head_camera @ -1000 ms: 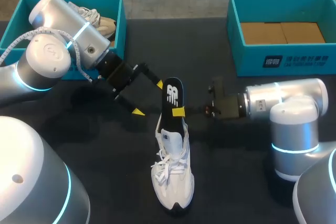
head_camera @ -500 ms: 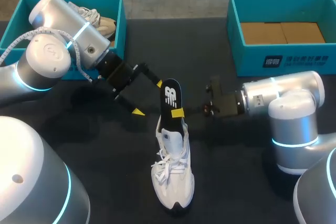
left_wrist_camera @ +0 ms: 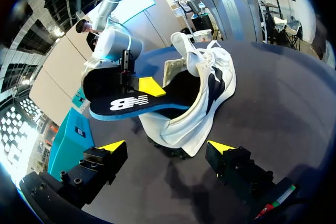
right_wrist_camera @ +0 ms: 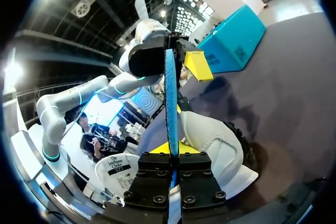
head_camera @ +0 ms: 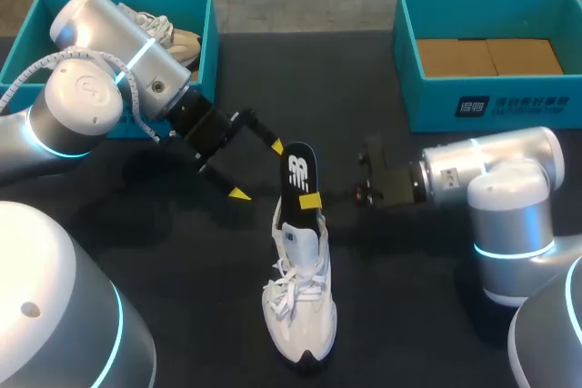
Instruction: Take the shoe out of the shoebox, open the shoe tongue, remove and reinsert the insole, then place the shoe into the shoebox
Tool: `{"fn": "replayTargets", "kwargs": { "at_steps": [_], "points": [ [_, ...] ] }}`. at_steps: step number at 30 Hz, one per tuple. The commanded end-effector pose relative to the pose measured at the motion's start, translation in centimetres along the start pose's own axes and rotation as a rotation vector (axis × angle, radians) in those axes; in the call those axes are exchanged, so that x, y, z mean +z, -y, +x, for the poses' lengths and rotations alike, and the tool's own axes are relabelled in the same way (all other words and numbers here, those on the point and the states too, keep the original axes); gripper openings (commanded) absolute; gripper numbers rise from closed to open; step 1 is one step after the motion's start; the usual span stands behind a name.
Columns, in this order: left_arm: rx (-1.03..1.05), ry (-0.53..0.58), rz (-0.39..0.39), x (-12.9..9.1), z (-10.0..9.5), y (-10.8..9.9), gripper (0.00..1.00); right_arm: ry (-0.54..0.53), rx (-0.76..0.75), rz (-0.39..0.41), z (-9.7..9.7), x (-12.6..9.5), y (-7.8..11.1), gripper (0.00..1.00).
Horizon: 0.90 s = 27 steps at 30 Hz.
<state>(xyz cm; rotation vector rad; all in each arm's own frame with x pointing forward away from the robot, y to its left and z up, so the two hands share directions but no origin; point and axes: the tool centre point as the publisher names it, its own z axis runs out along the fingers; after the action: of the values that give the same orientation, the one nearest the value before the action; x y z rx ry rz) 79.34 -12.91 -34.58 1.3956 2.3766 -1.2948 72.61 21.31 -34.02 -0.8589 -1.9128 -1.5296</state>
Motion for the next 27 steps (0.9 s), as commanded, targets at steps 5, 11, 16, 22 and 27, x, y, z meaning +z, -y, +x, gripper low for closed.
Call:
{"fn": "replayTargets", "kwargs": {
  "at_steps": [5,11,16,22,27],
  "points": [
    [0.0,-0.004,-0.001,0.1,-0.1,-0.1,1.0,-0.003,0.004,0.009,0.1,0.2,0.5,0.0],
    [0.0,-0.004,-0.001,0.1,-0.1,-0.1,1.0,-0.008,0.02,0.021,0.0,0.4,0.9,0.0],
    [0.0,-0.004,-0.001,0.1,-0.1,-0.1,1.0,-0.008,0.031,0.026,-0.1,0.4,1.3,0.0],
    [0.0,-0.004,-0.001,0.1,-0.1,-0.1,1.0,-0.008,0.037,0.026,0.1,0.6,1.8,0.0],
    [0.0,-0.004,-0.001,0.1,-0.1,-0.1,1.0,-0.004,0.05,0.016,0.3,0.6,2.4,0.0]
  ]
}}
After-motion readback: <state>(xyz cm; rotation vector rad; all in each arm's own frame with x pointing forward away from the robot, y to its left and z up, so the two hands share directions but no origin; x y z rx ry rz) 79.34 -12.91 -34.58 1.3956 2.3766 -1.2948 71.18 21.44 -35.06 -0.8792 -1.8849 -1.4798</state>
